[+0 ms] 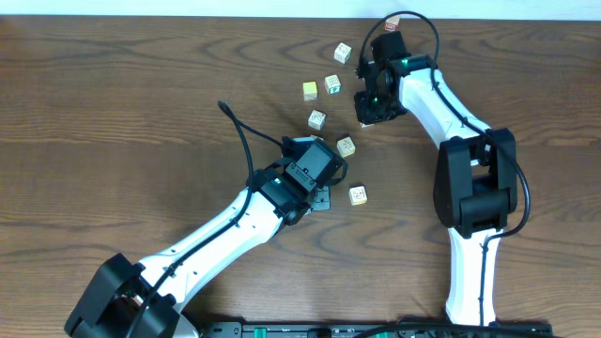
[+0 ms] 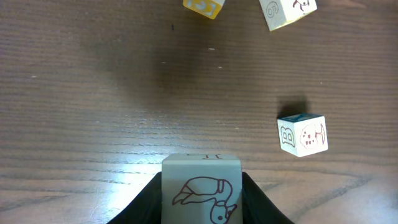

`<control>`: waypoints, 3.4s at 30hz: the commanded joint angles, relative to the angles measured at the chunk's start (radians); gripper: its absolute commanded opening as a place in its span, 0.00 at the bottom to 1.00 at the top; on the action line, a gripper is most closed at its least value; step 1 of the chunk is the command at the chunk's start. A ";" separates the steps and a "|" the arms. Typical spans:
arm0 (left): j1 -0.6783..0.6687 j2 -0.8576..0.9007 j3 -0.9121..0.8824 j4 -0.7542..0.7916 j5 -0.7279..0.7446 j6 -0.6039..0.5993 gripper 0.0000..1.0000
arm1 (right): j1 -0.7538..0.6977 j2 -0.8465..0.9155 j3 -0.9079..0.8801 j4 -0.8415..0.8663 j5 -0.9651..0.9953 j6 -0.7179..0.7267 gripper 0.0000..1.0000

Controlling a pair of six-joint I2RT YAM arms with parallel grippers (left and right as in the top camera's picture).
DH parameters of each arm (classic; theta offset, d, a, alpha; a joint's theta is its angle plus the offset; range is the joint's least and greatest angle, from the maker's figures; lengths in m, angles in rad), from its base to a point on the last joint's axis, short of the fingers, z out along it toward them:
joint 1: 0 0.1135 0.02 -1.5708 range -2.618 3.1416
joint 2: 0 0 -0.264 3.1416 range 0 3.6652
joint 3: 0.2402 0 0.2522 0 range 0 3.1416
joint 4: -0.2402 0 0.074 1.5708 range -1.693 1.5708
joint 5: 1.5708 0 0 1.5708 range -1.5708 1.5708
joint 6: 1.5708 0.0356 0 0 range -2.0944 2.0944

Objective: Lift 3 blocks

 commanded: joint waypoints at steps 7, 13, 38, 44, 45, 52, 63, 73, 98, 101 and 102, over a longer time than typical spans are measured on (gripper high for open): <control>0.000 0.003 -0.009 0.000 -0.038 -0.041 0.08 | -0.016 -0.026 0.027 -0.121 0.006 -0.002 0.01; -0.011 0.005 -0.018 0.048 -0.033 -0.040 0.14 | -0.074 -0.203 0.027 -0.277 0.006 0.006 0.01; -0.120 0.244 -0.024 0.263 0.079 -0.063 0.27 | -0.166 -0.574 -0.547 -0.254 -0.074 0.089 0.06; -0.120 0.244 -0.024 0.263 0.079 -0.060 0.28 | -0.162 -0.573 -0.629 -0.159 -0.080 0.093 0.22; -0.120 0.244 -0.024 0.262 0.079 -0.059 0.28 | -0.162 -0.573 -0.640 -0.144 -0.081 0.093 0.23; -0.120 0.244 -0.024 0.262 0.079 -0.032 0.29 | -0.161 -0.573 -0.722 -0.045 -0.085 0.093 0.30; -0.110 0.243 -0.024 0.262 0.045 -0.032 0.35 | -0.143 -0.573 -0.810 0.048 -0.120 0.100 0.30; -0.091 0.204 -0.023 0.262 0.045 -0.032 0.42 | -0.048 -0.573 -0.812 0.122 -0.134 0.112 0.34; -0.005 -0.034 -0.023 0.134 -0.032 0.085 0.53 | -0.053 -0.573 -0.808 0.174 -0.133 0.126 0.28; 0.011 -0.026 -0.023 0.095 -0.043 0.093 0.53 | -0.079 -0.573 -0.802 0.171 -0.133 0.126 0.27; 0.015 -0.017 -0.023 0.085 -0.049 0.093 0.53 | -0.089 -0.573 -0.798 0.166 -0.134 0.126 0.27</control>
